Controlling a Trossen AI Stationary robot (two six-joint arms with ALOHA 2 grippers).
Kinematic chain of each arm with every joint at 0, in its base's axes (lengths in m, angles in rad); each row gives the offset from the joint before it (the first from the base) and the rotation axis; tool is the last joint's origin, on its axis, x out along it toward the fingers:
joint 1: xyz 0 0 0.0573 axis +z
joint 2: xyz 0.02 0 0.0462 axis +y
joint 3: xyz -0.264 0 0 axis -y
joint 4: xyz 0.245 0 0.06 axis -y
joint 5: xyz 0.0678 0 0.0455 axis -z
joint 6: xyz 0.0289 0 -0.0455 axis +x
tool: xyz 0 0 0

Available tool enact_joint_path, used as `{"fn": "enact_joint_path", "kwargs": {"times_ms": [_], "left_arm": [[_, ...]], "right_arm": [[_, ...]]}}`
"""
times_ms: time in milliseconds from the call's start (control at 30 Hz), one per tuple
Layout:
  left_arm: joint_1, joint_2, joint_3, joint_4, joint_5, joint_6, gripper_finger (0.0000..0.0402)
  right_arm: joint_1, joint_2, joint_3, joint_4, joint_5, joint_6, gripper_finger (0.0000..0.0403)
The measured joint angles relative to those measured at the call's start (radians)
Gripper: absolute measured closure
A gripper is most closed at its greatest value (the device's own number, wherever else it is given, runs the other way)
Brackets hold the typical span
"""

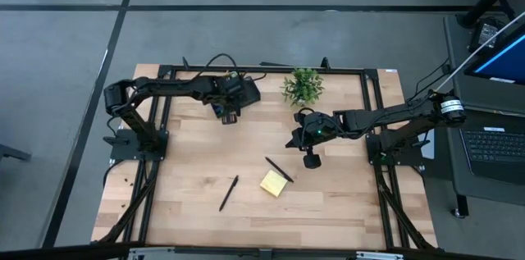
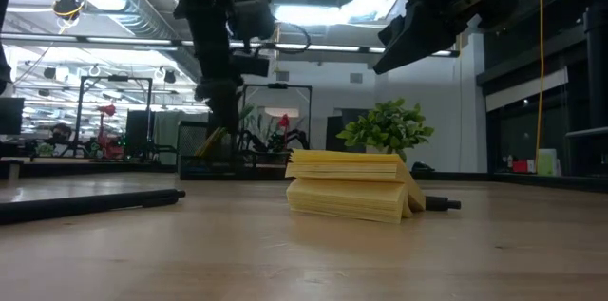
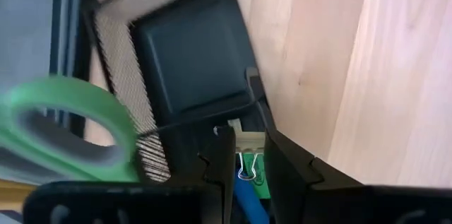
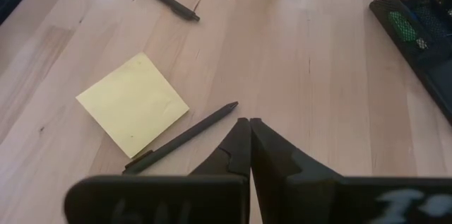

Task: Pick and place office supplies into organizer
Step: Put the binder clip into the desk organizer, then put the right pen into the desk organizer

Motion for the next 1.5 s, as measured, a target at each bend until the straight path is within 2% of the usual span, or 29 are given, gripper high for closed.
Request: {"fn": "enact_joint_path", "kwargs": {"times_ms": [333,567,767,933,1100,1233,1500], "left_arm": [[0.038,0.001,-0.16,0.119,-0.039,-0.009,0.0343],[0.073,0.001,-0.165,0.138,-0.04,-0.008,0.0343],[0.082,0.0,-0.165,0.138,0.051,-0.009,0.0343],[0.081,0.0,-0.165,0.138,0.042,-0.009,0.0332],[0.08,0.0,-0.165,0.14,-0.01,-0.009,0.0309],[0.08,-0.003,-0.165,0.14,-0.002,-0.009,0.0296],[0.055,-0.091,-0.165,0.137,0.024,-0.01,0.0299]], "right_arm": [[0.0,0.0,0.0,0.002,0.0,0.0,0.0393],[0.0,0.0,0.0,0.008,0.0,0.0,0.0393],[0.0,0.0,0.0,0.008,0.0,-0.001,0.0393],[0.0,0.0,0.0,0.008,0.0,-0.001,0.0393],[0.0,0.0,0.0,0.008,0.0,-0.002,0.0393],[0.0,0.0,0.0,0.008,0.0,-0.003,0.0393],[0.0,0.0,0.0,0.008,0.0,-0.003,0.0393]]}}
